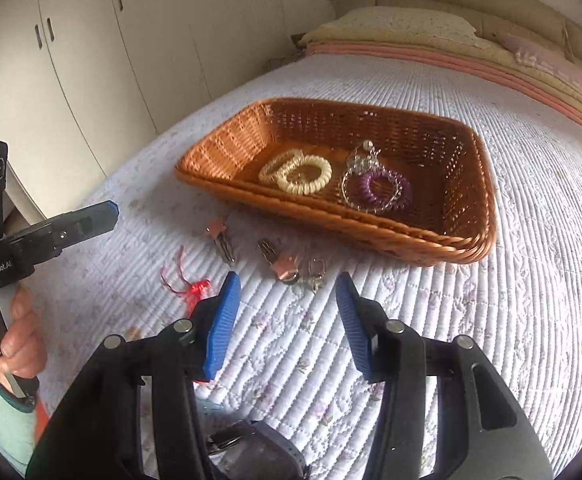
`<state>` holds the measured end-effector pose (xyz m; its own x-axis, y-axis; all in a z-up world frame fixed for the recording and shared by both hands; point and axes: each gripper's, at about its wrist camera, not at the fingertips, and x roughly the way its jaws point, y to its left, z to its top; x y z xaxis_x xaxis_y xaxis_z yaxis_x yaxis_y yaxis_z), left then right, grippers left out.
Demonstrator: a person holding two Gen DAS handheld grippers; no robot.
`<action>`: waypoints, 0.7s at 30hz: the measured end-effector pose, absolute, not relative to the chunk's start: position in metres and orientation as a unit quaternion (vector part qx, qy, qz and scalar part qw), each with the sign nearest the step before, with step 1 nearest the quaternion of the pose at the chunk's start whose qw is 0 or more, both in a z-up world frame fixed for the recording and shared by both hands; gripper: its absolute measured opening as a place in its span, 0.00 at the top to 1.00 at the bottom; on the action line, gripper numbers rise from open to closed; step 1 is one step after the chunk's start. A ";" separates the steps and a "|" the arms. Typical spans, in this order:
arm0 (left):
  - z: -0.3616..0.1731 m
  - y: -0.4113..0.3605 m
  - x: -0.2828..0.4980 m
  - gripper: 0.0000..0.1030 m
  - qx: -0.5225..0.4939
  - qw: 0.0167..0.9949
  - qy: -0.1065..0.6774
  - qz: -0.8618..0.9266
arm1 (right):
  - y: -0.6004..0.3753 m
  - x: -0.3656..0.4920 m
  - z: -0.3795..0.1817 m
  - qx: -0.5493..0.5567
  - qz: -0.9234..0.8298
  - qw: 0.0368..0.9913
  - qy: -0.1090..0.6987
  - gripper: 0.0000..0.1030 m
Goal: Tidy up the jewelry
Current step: 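Withdraw both tools from the basket toward the remaining clips, then grasp a pink star hair clip with the left tool while the right tool grasps another star clip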
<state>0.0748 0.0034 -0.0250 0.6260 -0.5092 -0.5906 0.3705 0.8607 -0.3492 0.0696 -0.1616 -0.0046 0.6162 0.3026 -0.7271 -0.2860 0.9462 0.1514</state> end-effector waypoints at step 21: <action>-0.074 -0.028 0.141 0.63 -0.106 0.868 0.445 -0.195 | -0.124 0.127 -0.043 -0.068 0.206 0.865 0.452 0.79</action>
